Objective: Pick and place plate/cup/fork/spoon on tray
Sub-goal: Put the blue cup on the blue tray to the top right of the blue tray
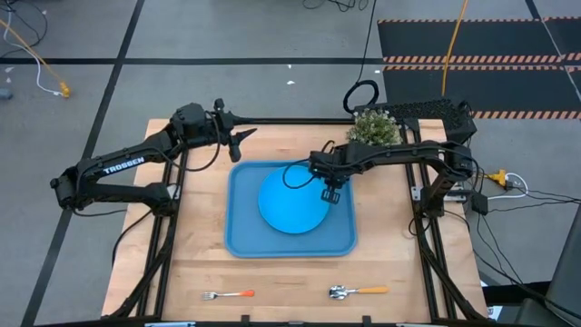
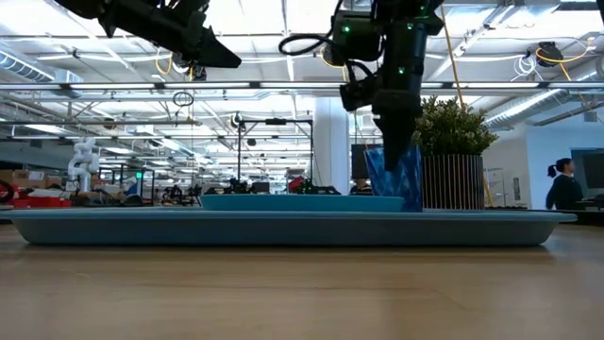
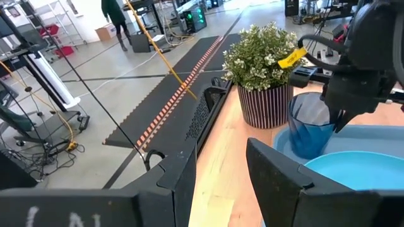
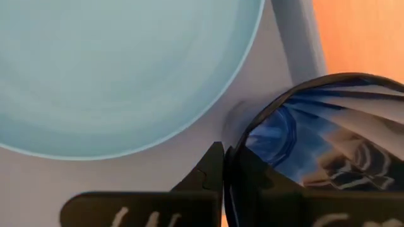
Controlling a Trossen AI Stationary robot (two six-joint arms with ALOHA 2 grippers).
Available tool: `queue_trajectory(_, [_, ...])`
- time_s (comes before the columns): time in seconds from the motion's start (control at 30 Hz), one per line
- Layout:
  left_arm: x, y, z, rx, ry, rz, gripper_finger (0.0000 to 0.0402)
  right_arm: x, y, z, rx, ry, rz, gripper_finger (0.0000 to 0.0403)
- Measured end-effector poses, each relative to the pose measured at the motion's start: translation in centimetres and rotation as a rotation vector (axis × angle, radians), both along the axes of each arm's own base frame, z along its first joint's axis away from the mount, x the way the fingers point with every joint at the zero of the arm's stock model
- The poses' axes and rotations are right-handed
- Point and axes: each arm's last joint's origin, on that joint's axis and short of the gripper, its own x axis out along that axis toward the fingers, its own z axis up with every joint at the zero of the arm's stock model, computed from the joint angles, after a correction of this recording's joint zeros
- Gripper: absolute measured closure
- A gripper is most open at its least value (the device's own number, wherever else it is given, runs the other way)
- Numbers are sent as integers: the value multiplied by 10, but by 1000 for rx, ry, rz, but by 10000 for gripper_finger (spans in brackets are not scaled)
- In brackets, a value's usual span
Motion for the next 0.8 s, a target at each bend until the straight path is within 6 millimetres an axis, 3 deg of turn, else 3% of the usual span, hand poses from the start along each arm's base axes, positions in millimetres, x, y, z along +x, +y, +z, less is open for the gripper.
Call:
queue_trajectory(0.33, [0, 0, 1, 4, -4, 0, 259, -5, -2, 0, -6, -29, -7, 395])
queue_trajectory(0.8, [0, 0, 0, 2, -4, 0, 259, -10, -3, 19, -22, -126, -40, 307])
